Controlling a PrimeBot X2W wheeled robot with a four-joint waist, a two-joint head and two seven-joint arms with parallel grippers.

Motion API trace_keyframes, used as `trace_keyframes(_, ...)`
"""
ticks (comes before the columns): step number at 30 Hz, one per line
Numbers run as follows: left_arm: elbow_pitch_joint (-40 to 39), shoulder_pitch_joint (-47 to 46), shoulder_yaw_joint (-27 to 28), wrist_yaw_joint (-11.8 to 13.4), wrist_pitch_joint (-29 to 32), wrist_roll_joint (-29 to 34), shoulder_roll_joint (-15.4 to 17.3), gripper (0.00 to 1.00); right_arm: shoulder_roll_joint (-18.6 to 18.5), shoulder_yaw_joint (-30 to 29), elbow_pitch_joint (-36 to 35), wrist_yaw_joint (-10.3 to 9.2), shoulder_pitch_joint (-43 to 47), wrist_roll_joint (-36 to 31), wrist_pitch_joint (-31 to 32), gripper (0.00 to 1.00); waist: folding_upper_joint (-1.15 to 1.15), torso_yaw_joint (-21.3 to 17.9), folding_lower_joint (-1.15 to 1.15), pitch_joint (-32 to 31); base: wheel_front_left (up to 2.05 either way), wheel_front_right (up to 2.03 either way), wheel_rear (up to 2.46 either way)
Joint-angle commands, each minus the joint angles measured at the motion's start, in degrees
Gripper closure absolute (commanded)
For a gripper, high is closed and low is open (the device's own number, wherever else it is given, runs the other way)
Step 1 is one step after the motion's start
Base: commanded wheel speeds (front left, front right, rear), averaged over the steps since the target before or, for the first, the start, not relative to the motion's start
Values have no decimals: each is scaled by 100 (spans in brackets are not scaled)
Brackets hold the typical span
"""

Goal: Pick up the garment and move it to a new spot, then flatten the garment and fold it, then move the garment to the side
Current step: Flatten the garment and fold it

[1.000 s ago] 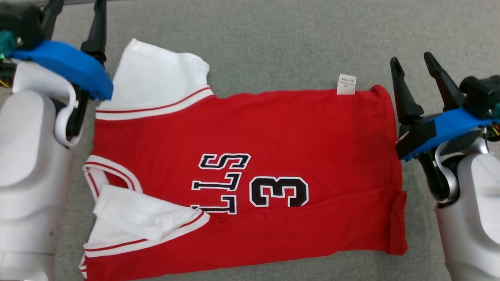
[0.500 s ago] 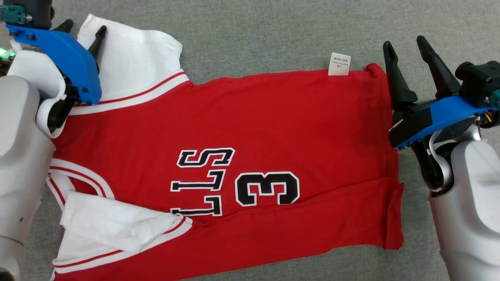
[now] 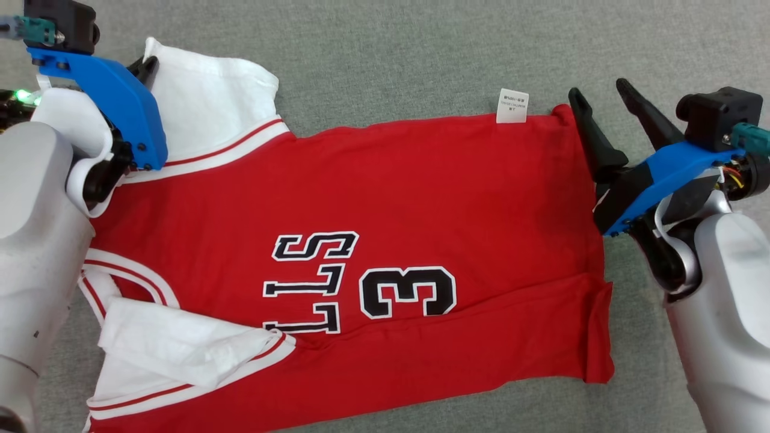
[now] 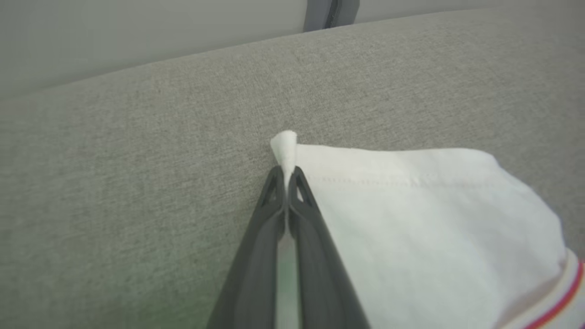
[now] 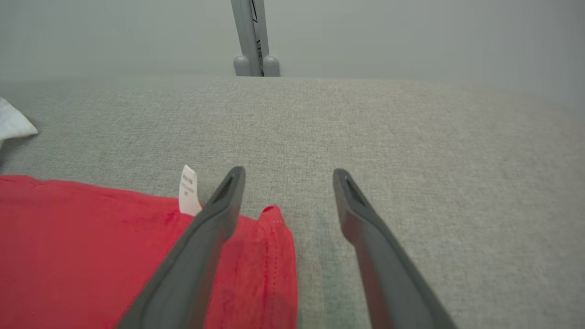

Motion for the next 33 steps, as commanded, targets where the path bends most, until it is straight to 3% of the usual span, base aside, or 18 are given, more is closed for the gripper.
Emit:
trace_keyframes(1, 15, 34, -32, -4, -52, -33, 16, 100, -74, 12, -17, 4, -27, 63, 39, 0, 0, 4, 0, -24, 0, 0, 0)
trace_keyframes(9, -115, -177, -423, -5, -618, -249, -39, 100, -458, 232, -189, 4, 267, 442, 1073, 0, 0, 231, 0, -83, 0, 0, 0)
trace_keyframes(19, -352, -434, -870, -5, -1012, -432, -122, 100, -509, 294, 358, 4, -5, 395, 1431, 0, 0, 500, 0, 77, 0, 0, 0)
trace_keyframes(20, -367, -447, -916, -6, -1047, -456, -131, 100, -518, 333, 437, 4, -32, 399, 1477, 60, 0, 520, 0, 74, 0, 0, 0)
trace_keyframes(21, -380, -463, -936, -6, -1099, -478, -142, 100, -519, 333, 493, 4, -54, 411, 1470, 93, 0, 544, 0, 67, 0, 0, 0)
trace_keyframes(22, -375, -466, -960, -6, -1136, -498, -143, 100, -518, 332, 528, 4, -86, 401, 1434, 100, 0, 562, 0, 55, 0, 0, 0)
trace_keyframes(33, -613, -71, -1060, -5, -1965, -778, -105, 100, -477, -77, 794, 3, 28, 55, 369, 100, 0, 753, 0, -461, 0, 0, 0)
